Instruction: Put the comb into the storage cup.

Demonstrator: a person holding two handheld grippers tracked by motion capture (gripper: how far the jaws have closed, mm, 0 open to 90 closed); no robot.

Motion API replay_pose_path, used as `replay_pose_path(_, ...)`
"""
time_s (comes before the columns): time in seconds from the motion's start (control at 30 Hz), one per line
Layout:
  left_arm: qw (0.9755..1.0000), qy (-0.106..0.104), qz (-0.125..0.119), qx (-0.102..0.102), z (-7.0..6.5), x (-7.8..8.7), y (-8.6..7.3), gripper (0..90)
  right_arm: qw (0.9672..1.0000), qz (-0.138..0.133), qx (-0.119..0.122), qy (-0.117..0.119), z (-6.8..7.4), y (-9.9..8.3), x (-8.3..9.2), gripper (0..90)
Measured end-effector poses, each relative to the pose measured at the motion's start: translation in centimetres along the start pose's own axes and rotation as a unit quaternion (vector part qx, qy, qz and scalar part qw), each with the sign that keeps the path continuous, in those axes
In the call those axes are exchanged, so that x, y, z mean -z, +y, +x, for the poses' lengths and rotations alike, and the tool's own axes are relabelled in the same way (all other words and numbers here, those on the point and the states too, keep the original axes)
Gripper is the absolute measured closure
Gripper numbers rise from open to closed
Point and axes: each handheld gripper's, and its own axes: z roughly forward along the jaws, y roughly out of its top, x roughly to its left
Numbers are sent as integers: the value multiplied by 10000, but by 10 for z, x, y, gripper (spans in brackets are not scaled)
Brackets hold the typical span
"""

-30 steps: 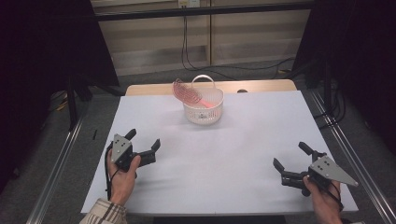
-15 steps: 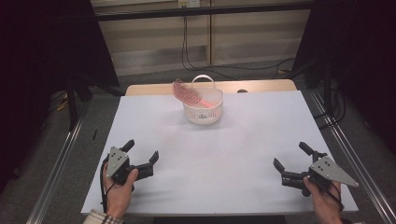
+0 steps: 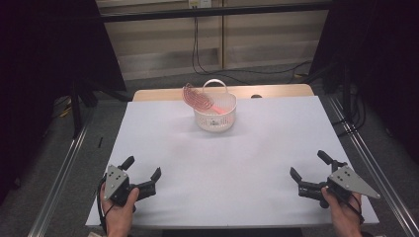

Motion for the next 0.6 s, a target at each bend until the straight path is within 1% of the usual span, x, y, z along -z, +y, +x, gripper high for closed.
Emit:
replay_pose_path(0.03,10000,-61,14,-13,0,1,0,23,10000,8,-3,-11,0,0,0,0)
replay_pose_path(0.1,9998,17,-4,-187,-2,4,-1,24,10000,11,-11,-28,0,0,2,0)
replay_pose_path(0.13,9997,-9,-7,-232,-1,5,-1,24,10000,12,-27,-54,0,0,2,0)
replay_pose_path(0.17,9997,-34,16,-225,-1,6,-2,24,10000,2,-25,-48,-1,0,3,0)
replay_pose_path(0.2,9999,-25,62,-155,-1,7,-3,24,10000,0,-21,-61,-1,0,3,0)
replay_pose_path(0.23,9999,25,88,-143,-1,6,-4,24,10000,13,-31,-71,-1,0,3,0)
replay_pose_path(0.27,9997,135,84,-168,-1,6,-4,26,10000,4,-39,-58,-1,0,3,0)
replay_pose_path(0.3,9998,179,30,-127,0,5,-4,27,10000,0,-39,-42,-1,0,2,0)
replay_pose_path(0.33,9998,171,39,-88,2,4,-4,27,10000,-1,-40,-40,-1,0,2,0)
replay_pose_path(0.37,9999,107,107,-60,4,3,-4,27,10000,-4,-34,-34,-1,0,2,0)
replay_pose_path(0.4,9999,57,138,-6,4,2,-5,27,10000,-7,-37,-19,-1,0,2,0)
replay_pose_path(0.43,9999,50,134,18,3,1,-5,27,10000,-9,-29,-15,-1,0,2,0)
replay_pose_path(0.47,9999,32,101,10,3,1,-4,27,10000,-4,-42,-24,-1,0,1,0)
replay_pose_path(0.53,9999,-10,19,-139,2,1,-2,27,10000,-7,-45,-31,-2,0,0,0)
replay_pose_path(0.57,9999,-17,-5,-143,2,1,-1,27,10000,-3,-47,-31,-2,0,0,0)
replay_pose_path(0.6,9999,58,-81,-111,1,2,-1,27,10000,0,-47,-30,-2,0,0,0)
